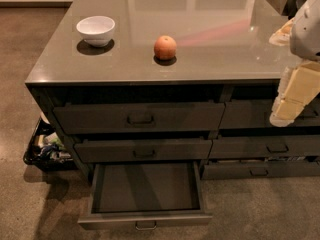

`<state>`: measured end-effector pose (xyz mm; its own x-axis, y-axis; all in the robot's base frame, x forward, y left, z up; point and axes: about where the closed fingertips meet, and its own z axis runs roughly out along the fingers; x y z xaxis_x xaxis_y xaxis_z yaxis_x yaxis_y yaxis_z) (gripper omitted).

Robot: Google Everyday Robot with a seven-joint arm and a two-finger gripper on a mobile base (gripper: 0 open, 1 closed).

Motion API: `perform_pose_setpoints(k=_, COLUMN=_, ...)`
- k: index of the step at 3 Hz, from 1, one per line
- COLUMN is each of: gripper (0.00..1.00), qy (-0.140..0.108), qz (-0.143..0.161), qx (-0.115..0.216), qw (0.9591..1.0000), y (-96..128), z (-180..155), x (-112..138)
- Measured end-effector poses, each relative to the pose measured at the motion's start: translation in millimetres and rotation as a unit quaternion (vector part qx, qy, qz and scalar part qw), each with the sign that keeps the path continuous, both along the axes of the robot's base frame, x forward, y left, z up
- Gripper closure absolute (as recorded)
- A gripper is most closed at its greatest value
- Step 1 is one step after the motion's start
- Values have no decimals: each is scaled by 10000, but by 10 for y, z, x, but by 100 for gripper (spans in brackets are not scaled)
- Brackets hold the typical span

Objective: Place apple into bottom drawer

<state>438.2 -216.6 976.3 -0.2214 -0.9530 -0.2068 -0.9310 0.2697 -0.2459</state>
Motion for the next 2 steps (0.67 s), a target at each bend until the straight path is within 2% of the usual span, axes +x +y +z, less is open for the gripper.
perform_pose_setpoints(k=2, gripper=0, qy=-12, qz=66, qx=68, qw=10000, y=30, z=-17, x=58)
